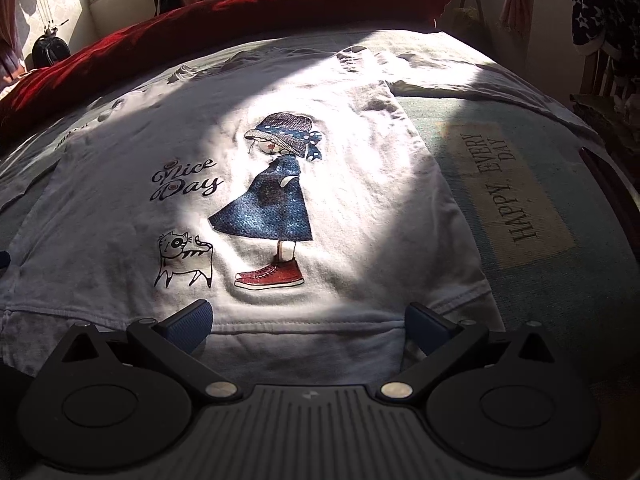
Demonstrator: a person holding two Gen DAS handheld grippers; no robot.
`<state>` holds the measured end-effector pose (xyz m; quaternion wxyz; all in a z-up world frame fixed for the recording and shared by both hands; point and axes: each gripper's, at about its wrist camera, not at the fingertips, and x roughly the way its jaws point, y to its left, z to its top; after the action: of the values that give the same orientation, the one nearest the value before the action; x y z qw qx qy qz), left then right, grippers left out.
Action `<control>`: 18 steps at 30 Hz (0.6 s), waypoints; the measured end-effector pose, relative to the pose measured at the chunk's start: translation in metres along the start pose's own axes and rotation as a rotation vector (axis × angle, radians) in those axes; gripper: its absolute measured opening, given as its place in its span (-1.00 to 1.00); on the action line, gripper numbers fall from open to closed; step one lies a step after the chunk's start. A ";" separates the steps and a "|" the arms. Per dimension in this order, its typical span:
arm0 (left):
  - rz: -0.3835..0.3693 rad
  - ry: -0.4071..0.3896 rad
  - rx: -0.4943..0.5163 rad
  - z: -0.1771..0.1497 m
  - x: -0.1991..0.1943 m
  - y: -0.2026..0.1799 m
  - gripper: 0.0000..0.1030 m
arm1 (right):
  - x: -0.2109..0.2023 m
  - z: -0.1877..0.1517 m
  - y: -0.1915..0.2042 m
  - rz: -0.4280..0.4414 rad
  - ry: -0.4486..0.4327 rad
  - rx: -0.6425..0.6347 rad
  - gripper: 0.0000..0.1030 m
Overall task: Fold clothes
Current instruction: 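Bring both open grippers back to the 'Nice Day' shirt hem, then grasp the 'OH,YES!' shirt sleeve with the left gripper and lift it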
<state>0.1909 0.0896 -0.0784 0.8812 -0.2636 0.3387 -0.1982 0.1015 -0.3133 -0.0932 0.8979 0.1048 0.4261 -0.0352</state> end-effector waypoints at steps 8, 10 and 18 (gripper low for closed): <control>0.112 -0.218 -0.213 0.059 -0.067 0.089 0.99 | -0.016 0.016 0.002 0.226 -0.025 0.168 1.00; 0.082 -0.288 -0.335 0.067 -0.080 0.122 0.96 | -0.016 0.019 0.011 0.226 -0.032 0.141 1.00; 0.059 -0.421 -0.753 0.058 -0.071 0.220 0.49 | 0.002 0.026 0.033 0.237 0.016 0.102 1.00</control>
<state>0.2201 0.3184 -0.1383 0.7786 -0.5918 0.2075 0.0227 0.1273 -0.2871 -0.0731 0.8858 0.2003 0.4155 0.0503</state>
